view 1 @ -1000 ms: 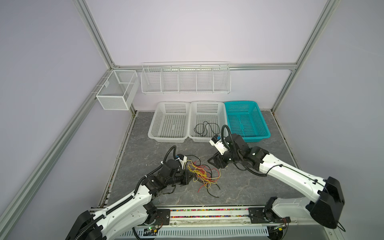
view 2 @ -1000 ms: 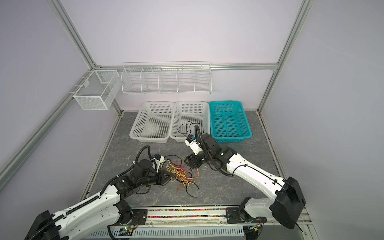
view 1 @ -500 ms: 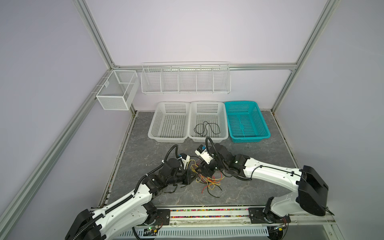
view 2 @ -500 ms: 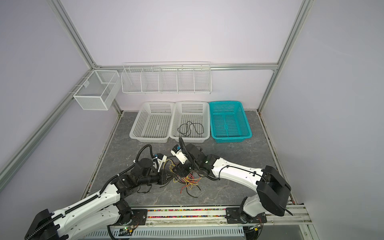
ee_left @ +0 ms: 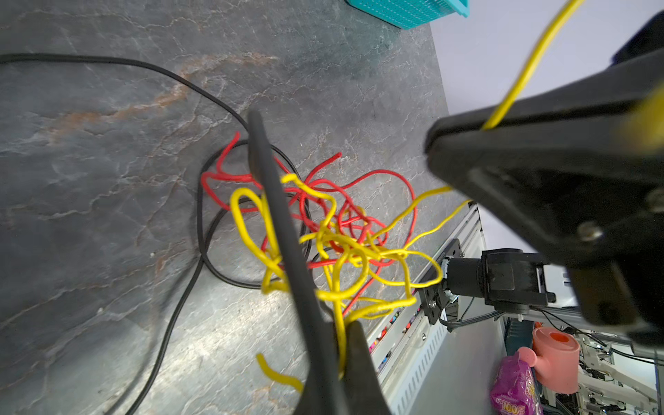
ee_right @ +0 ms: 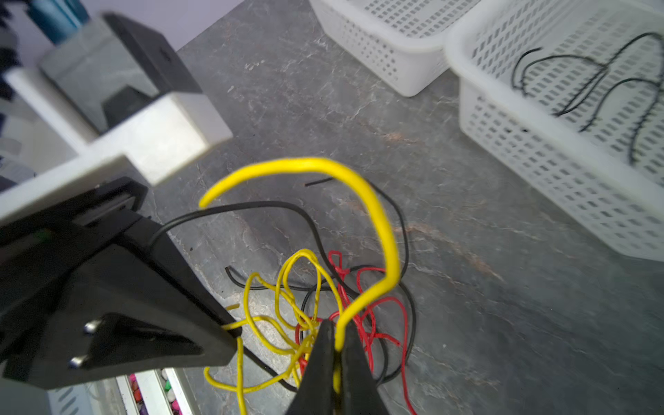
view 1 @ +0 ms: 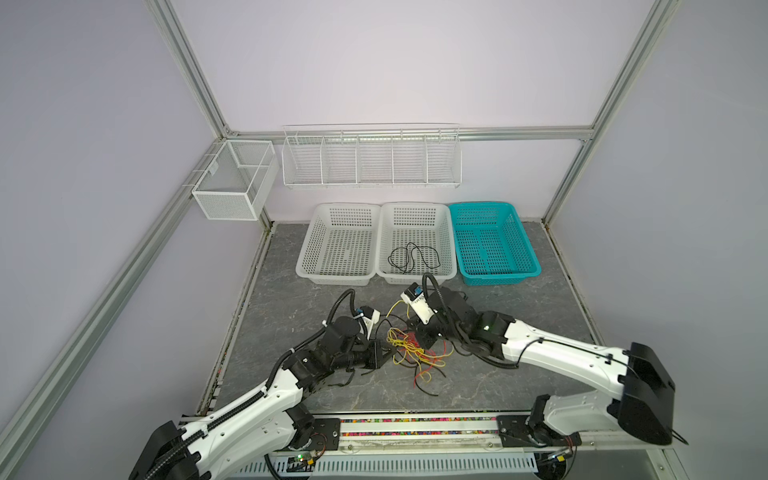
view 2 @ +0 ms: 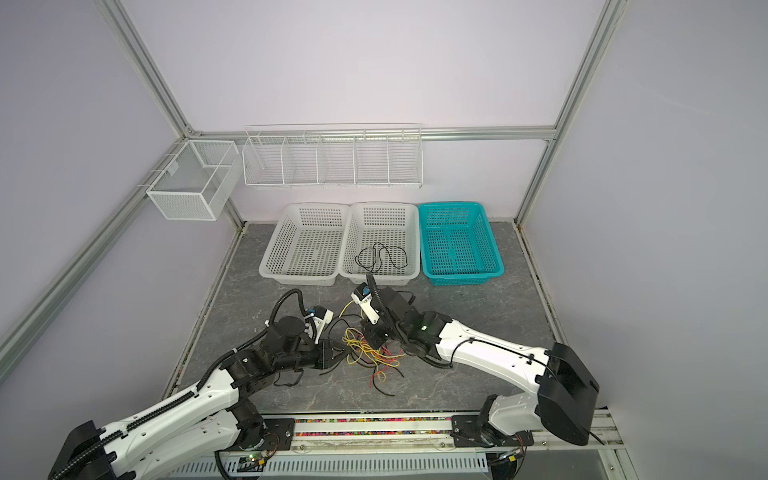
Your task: Untangle the cables
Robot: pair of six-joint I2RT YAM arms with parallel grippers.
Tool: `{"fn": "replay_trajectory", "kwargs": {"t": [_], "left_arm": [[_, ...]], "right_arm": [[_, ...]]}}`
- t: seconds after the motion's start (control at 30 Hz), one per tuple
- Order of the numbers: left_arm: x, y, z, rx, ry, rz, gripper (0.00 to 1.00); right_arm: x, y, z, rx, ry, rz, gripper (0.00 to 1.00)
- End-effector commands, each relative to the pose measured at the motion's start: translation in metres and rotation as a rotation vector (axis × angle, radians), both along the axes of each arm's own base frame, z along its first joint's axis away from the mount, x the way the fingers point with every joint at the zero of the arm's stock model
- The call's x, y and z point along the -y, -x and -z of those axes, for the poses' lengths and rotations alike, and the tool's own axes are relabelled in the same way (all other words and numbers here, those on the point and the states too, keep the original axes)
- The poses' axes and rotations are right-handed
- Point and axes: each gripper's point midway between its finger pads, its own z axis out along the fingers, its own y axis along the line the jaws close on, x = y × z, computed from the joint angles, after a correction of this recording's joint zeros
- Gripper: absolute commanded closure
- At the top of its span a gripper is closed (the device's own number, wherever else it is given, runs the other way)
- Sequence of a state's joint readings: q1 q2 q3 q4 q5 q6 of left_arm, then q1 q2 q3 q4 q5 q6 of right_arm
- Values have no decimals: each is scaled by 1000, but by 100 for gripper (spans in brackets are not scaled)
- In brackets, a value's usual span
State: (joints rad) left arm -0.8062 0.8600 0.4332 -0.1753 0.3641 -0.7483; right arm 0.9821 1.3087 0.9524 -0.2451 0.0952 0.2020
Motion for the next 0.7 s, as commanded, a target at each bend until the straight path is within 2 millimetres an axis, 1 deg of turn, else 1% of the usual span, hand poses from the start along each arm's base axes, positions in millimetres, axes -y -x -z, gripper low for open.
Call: {"fn": "replay_trajectory", "kwargs": {"t": [0.0,0.13,0.3,0.4,0.47,0.53,0.57,0.67], "left_arm": [[-1,4,7,-12,5,-2,100],[-5,3,17,-20,-20,-19,100],[-19,-2,37,-36,-113,-74,100],[-26,-3,48,-43,-159,-102,100],[-30,-4,54,-50,-180,-118,100],[-33,-4,59,-55,-200,-129,100],[-35,-5,62,-58,-210,-137,100],[-35,-5,62,-52,-208,-137,100]], "right_arm": [[34,-18,-25,86,22,138,93],[64,-24,-58,130,-10,229,93],[114,-29,-101,202,-25,364,93],[142,-27,-120,255,-16,416,93],[158,-24,-126,277,-4,448,93],[169,-21,-126,281,7,464,93],[175,-20,-124,277,17,476,93],[189,-15,-111,243,54,503,93]]}}
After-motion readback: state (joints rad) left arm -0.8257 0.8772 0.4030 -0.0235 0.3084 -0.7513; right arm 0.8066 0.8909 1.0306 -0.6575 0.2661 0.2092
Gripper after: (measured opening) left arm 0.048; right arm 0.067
